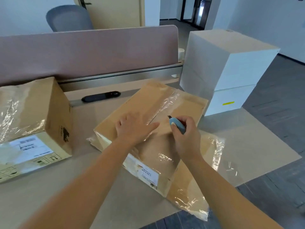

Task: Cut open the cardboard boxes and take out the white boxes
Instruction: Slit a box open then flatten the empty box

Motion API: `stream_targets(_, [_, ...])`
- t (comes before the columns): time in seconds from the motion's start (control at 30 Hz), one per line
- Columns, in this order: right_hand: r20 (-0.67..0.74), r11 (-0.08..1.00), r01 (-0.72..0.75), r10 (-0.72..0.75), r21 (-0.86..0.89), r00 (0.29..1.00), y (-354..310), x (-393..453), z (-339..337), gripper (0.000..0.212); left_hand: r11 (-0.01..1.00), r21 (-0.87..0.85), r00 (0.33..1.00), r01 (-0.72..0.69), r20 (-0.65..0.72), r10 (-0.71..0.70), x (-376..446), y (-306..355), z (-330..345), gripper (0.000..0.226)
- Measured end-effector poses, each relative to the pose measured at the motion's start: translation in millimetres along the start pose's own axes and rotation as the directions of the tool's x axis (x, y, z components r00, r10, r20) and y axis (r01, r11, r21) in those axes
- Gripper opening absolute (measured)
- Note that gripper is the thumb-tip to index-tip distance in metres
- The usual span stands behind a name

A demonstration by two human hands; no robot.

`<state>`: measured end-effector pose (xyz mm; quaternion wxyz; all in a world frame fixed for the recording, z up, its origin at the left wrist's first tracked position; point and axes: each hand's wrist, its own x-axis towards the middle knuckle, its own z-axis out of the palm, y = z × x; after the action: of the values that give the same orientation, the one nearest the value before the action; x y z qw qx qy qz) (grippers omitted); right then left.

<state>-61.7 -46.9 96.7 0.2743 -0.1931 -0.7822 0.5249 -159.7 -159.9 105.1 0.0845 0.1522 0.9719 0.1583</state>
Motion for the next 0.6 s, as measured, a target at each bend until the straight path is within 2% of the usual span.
stream_targets(0.03, [0.011,1.000,0.006,-0.006,0.000,1.000,1,-1,1,0.018,0.997,0.019,0.997,-0.079,-0.020,0.079,1,-9,-4,0.080])
stream_targets(0.1, [0.035,0.999,0.029,-0.028,-0.023,0.999,2,-4,6,0.017,0.968,0.094,0.971,-0.234,0.071,0.228,1,-26,-12,0.110])
stream_targets(0.17, [0.038,0.997,0.058,-0.056,-0.058,0.998,4,-7,11,0.015,0.924,0.211,0.940,-0.320,0.190,0.282,2,-38,-13,0.142])
stream_targets(0.2, [0.031,0.995,0.072,-0.070,-0.071,0.997,5,-8,12,0.016,0.904,0.267,0.936,-0.333,0.206,0.284,4,-41,-11,0.147])
stream_targets(0.23, [0.027,0.993,0.084,-0.082,-0.078,0.996,6,-7,15,0.017,0.896,0.301,0.940,-0.327,0.199,0.276,6,-43,-9,0.142])
stream_targets(0.3, [0.040,0.992,0.101,-0.098,-0.081,0.994,7,-1,20,0.017,0.918,0.285,0.958,-0.276,0.160,0.239,6,-47,-7,0.116])
stream_targets(0.4, [0.094,0.988,0.128,-0.120,-0.086,0.988,7,13,24,0.017,0.955,0.259,0.989,-0.145,0.068,0.132,-2,-50,-6,0.089])
stream_targets(0.5, [0.121,0.983,0.148,-0.136,-0.104,0.983,4,24,18,0.013,0.976,0.220,1.000,-0.010,-0.014,0.014,-13,-42,-3,0.085])
stream_targets(0.6, [0.106,0.986,0.145,-0.135,-0.085,0.985,0,25,6,0.017,0.980,0.139,0.989,0.145,-0.017,-0.144,-13,-23,2,0.086])
